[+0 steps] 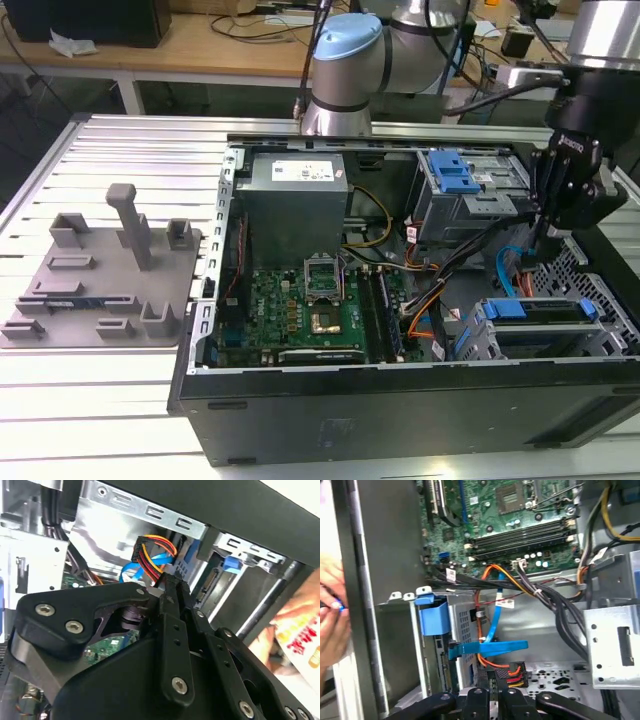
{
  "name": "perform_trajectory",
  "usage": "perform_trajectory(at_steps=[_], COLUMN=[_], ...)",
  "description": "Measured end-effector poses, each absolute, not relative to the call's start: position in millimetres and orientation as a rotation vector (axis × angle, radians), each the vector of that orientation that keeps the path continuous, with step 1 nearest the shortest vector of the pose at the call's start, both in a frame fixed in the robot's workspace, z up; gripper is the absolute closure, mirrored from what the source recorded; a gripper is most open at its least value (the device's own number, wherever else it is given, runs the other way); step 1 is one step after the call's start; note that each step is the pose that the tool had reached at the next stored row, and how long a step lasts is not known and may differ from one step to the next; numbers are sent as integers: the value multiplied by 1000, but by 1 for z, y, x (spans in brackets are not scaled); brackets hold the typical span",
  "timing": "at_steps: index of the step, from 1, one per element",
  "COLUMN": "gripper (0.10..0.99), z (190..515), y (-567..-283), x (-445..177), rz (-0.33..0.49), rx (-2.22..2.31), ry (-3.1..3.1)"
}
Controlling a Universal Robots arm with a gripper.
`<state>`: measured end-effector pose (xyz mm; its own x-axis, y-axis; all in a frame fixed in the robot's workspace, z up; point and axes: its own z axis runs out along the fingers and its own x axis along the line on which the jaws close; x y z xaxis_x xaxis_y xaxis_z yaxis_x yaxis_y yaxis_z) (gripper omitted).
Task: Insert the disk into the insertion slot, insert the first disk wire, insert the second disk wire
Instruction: 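Insert the first disk wire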
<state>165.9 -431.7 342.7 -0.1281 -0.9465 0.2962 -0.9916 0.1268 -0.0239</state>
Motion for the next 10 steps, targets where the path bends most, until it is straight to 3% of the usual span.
perform_trajectory(at_steps=[3, 10], gripper=[922, 922], z=[344, 345], y=[-437, -439], x=[166, 166], rz=[272, 280], rx=[1945, 2026], ry=[-2216, -2152])
